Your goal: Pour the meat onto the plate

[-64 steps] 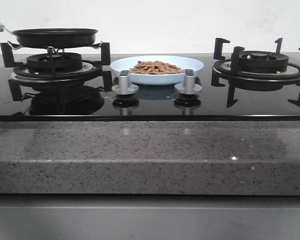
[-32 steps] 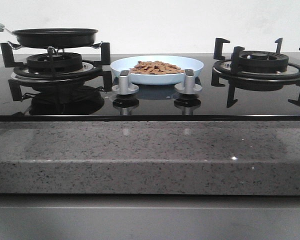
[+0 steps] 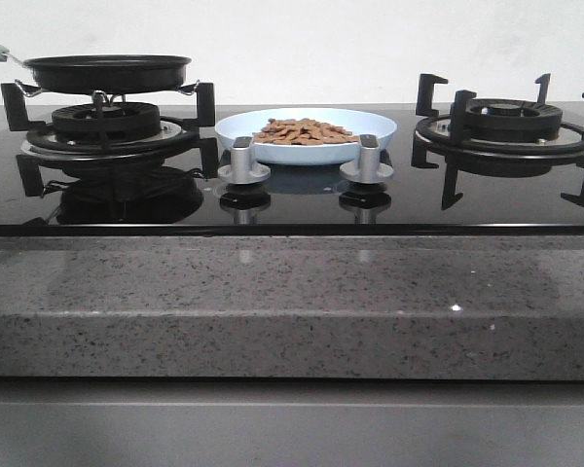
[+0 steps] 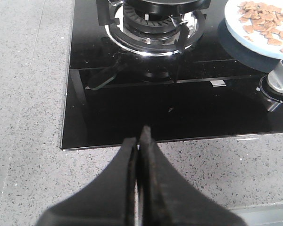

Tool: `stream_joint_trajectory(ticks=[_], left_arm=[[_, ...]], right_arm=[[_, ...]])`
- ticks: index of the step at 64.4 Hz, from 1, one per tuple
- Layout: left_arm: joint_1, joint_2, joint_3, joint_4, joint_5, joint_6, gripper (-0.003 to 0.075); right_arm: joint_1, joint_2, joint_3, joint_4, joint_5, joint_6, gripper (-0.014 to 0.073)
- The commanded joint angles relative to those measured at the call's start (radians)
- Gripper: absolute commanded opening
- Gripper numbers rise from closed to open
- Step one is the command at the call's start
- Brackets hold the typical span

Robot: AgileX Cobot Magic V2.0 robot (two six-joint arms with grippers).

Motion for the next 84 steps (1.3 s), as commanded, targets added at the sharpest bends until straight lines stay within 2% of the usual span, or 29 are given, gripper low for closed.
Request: stream_joint_trajectory(ticks=[1,11,23,45,52,66,76,84], left_arm=[[-0.007,-0.001,-0.027,-0.015,-0.067,-0.009,-0.002],[-0.007,-0.028,-0.027,-0.016,-0.067,-0.009,-0.002],[-0.003,-0.198,0.022,0.019,-0.102,0.008,-0.002],[-0.003,-0.561,0.369,0.012,-0.378,0.008,-0.002],[0.0,-0.594,0.487,0.012,-0.495,0.007,-0.002],[0.011,-0.657,0.687,0.137,-0.709,-0.178,-0.002],[0.024,-0.655,0.795,0.165,-0.881,-0.212,-0.002],[0.026,-0.655,0.794,0.165,-0.879,-0.211,-0.002]], right_arm=[[-0.002,0.003,-0.021,0.018,-0.057,-0.003,-0.012],[-0.002,0.003,-0.021,0.018,-0.055,-0.003,-0.012],[-0.002,0.003,-0.021,0.018,-0.055,-0.003,-0.012],[-0.002,0.003,-0.021,0.018,-0.055,-0.003,-0.012],[-0.002,0.003,-0.021,0.018,-0.055,-0.003,-0.012],[-0.002,0.003,-0.021,0.018,-0.055,-0.003,-0.012],[-0.002,0.003,-0.021,0.018,-0.051,-0.003,-0.012],[-0.002,0.003,-0.021,0.018,-0.049,-0.003,-0.012]])
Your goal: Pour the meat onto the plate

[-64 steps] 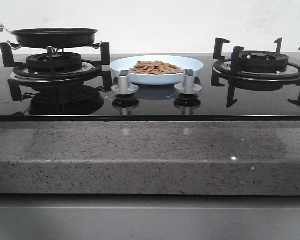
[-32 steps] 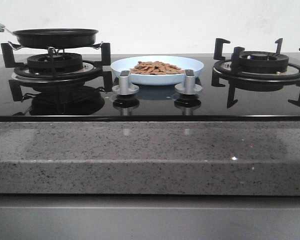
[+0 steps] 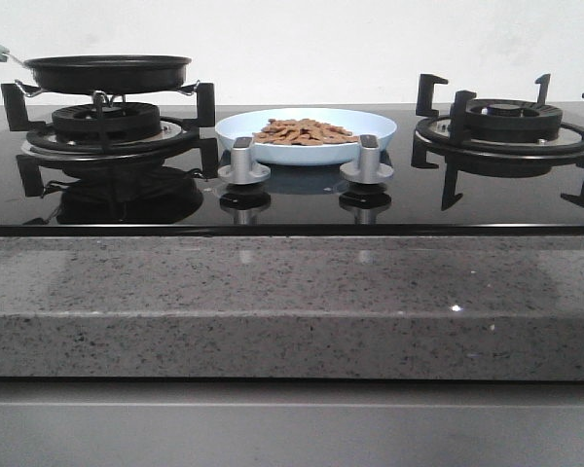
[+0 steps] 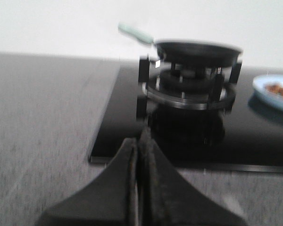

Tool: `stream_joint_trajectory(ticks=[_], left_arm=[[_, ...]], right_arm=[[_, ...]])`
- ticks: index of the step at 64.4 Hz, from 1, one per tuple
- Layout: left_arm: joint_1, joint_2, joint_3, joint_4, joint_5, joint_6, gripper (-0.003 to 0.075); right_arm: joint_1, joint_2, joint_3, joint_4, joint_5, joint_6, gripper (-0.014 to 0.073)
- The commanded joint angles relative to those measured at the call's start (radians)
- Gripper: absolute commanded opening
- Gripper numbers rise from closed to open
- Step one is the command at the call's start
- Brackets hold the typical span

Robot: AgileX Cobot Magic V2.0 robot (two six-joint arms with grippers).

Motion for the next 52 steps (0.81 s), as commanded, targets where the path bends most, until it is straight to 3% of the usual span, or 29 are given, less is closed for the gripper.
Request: stream_joint_trajectory(ticks=[1,52], left_arm=[[0.002,-0.017,0.007,0.005,-0.126,-0.016,-0.002],[0.002,-0.016,0.007,-0.009,-0.151,-0.016,-0.002]], right_arm=[[-0.002,0.003,-0.021,0.018,-0.049,-0.003,-0.012],[-0.002,0.003,-0.021,0.018,-0.049,-0.003,-0.012]])
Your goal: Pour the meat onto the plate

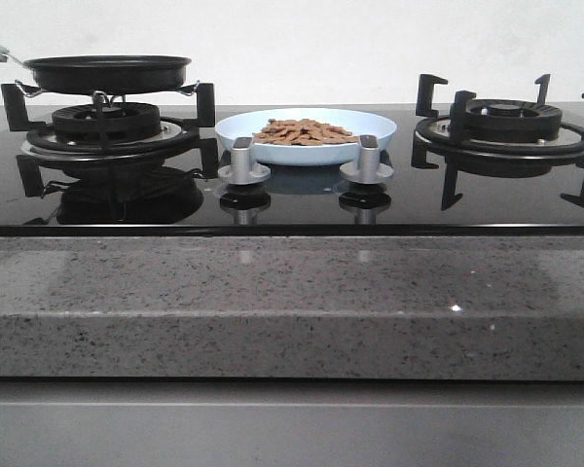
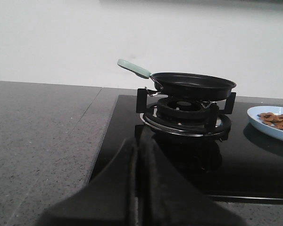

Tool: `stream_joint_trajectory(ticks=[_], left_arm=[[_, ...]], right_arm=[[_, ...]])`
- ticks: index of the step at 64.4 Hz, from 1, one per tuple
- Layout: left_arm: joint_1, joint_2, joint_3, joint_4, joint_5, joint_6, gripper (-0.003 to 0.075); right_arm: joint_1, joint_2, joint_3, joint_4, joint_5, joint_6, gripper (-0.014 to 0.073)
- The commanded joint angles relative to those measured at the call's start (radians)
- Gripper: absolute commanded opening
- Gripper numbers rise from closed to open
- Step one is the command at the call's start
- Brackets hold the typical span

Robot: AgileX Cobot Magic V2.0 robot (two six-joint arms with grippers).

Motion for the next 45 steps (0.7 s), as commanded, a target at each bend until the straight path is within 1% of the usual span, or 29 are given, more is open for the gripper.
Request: stream_joint_trajectory(ticks=[1,27,32,36,41,45], left_arm=[[0.001,-0.016,0.007,-0.008,-0.08,-0.011,-0.002],[0.001,-0.016,0.007,-0.008,-0.08,-0.011,-0.002],[0.001,-0.016,0.007,-0.008,-0.08,-0.011,-0.002],[0.001,-0.016,0.007,-0.008,-0.08,-0.011,-0.002],[0.001,-0.016,0.007,-0.008,-0.08,-0.011,-0.002],[0.001,-0.016,0.007,-0.008,-0.08,-0.011,-0.002]], right_arm=[[-0.002,0.003,-0.021,0.018,-0.049,-0.003,-0.012],[-0.002,0.003,-0.021,0.012,-0.061,-0.003,-0.012],[-0.007,-0.014,-0.012,-0.042,-0.12,-0.005,-0.012],[-0.025,-0.043,0.021,-0.088,-0.202,-0.019,-0.012],[-0.059,-0.092,0.095,-0.144,-0.343,-0.022,-0.012],[-0.094,-0.143,0.177,-0.156,-0.472,-0.022,-0.012]])
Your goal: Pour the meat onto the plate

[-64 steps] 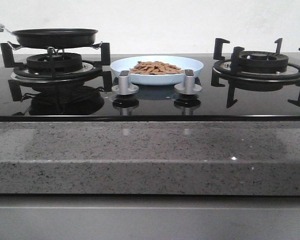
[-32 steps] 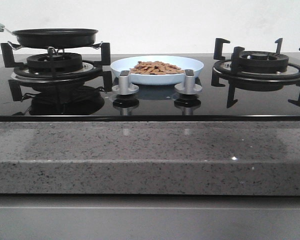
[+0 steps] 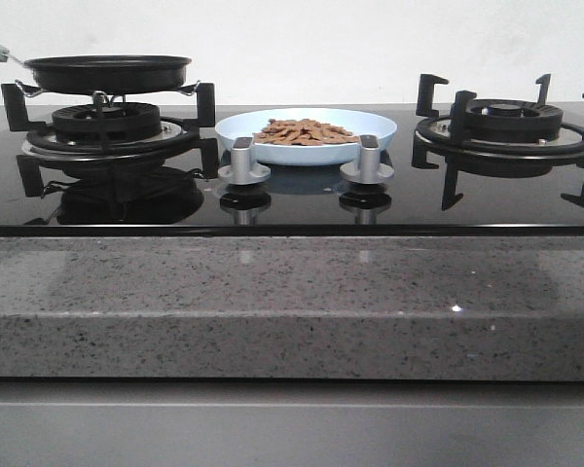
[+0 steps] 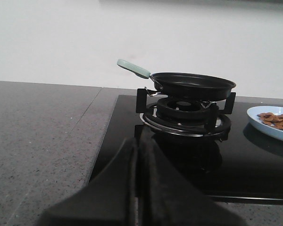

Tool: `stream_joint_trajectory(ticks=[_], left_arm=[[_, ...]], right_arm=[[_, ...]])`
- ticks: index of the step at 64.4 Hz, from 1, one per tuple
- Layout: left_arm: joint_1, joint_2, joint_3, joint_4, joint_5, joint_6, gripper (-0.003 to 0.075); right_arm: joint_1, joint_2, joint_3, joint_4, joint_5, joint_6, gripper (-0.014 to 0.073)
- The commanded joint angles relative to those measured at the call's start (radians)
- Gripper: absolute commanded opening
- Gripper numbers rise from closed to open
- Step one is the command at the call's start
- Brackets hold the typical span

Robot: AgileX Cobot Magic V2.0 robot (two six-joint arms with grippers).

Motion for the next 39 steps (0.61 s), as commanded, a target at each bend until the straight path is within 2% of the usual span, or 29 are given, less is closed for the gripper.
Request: stream_joint_trajectory(ticks=[1,11,17,39], left_arm=[[0.001,-0.016,0.007,-0.007,-0.08,-0.011,-0.002],[0.001,-0.016,0.007,-0.007,-0.08,-0.011,-0.002],[0.001,-0.016,0.007,-0.007,-0.08,-0.011,-0.002],[0.001,-0.016,0.007,-0.007,-0.08,-0.011,-0.002]], right_arm=[[-0.048,-0.063,0.084,-0.035,-0.257,-0.015,-0.012],[-0.128,-0.208,0.303,-0.03,-0.552,-0.015,-0.012],[-0.162,-0.302,0.439,-0.017,-0.668,-0.015,-0.012],[-0.173,-0.505,0.775,0.075,-0.913,-0.015,-0.012]])
